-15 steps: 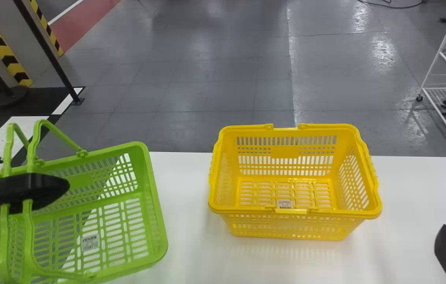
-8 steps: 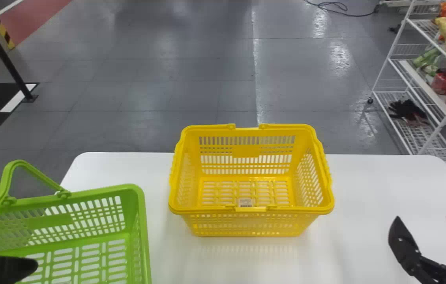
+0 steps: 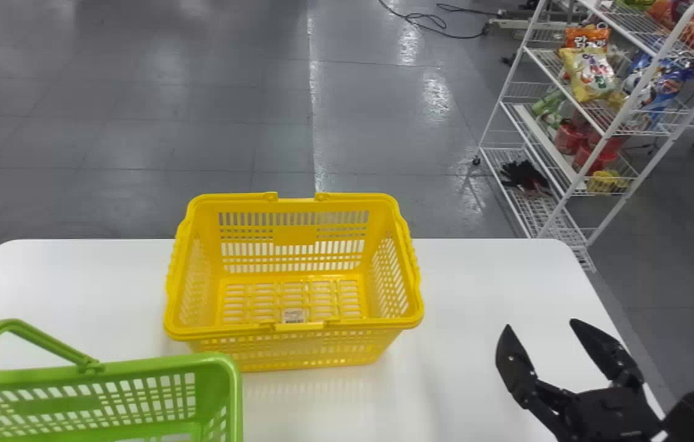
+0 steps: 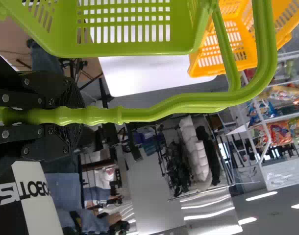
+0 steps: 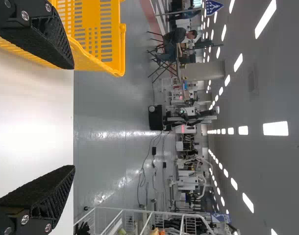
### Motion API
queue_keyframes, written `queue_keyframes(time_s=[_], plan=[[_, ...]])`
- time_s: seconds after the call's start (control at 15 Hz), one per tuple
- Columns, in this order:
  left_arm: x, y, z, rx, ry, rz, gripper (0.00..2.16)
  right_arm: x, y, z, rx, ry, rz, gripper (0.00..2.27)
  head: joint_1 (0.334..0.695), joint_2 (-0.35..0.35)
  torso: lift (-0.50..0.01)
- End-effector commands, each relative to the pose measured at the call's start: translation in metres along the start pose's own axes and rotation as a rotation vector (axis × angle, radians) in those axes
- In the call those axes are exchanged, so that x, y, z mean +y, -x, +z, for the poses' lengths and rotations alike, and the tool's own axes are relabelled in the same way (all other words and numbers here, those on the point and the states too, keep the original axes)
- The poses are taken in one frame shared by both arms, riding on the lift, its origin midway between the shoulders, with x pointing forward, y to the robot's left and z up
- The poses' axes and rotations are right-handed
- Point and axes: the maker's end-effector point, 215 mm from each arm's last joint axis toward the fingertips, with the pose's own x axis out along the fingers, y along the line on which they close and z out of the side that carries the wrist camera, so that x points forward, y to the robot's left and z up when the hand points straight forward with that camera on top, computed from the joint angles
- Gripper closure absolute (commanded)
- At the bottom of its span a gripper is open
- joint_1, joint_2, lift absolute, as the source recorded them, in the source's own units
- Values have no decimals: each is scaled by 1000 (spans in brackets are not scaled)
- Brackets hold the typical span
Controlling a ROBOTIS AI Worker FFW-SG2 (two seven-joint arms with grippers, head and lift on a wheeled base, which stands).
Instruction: Grasp handle with right gripper to insert into left gripper then lift and swing left to center
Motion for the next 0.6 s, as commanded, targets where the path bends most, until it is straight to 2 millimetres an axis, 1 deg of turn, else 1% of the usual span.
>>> queue_keyframes(time_s=[0.0, 0.07, 0.13, 0.4, 0.47, 0.53], plan=[[-9, -21, -13, 35, -12, -39, 2067, 5, 1, 0, 0, -3, 11, 73, 695, -196, -93], [-12, -30, -18, 55, -16, -55, 2067, 6, 1, 0, 0, -3, 12, 73, 695, -215, -93], [-13, -37, -21, 66, -21, -64, 2067, 6, 1, 1, -1, -3, 14, 76, 695, -250, -93], [-22, -72, -29, 121, -59, -115, 2067, 11, 4, 1, 2, -4, 21, 76, 695, -313, -93], [-20, -80, -29, 123, -64, -116, 2067, 15, 4, 2, 1, -5, 27, 76, 695, -342, -93], [-21, -90, -31, 137, -72, -129, 2067, 17, 5, 1, 0, -3, 30, 76, 695, -350, -93]])
